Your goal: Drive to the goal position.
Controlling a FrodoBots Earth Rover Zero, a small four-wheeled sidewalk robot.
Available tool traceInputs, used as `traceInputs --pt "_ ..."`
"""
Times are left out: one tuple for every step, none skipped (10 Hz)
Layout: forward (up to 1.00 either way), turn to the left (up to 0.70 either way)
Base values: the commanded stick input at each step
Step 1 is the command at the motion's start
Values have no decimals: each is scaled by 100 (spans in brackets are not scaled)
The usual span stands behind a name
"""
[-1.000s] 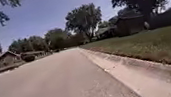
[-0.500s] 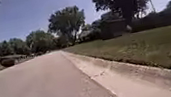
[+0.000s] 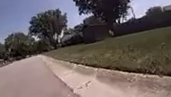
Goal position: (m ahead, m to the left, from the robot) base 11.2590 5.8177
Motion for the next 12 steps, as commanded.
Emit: traceInputs --pt "70 0" --pt "70 25" --pt "70 35" --pt "70 35" --pt "70 35" --pt "70 35" --pt "70 35" --pt "70 35" --pt "70 35" --pt "70 35" --pt "70 35" --pt "70 35"
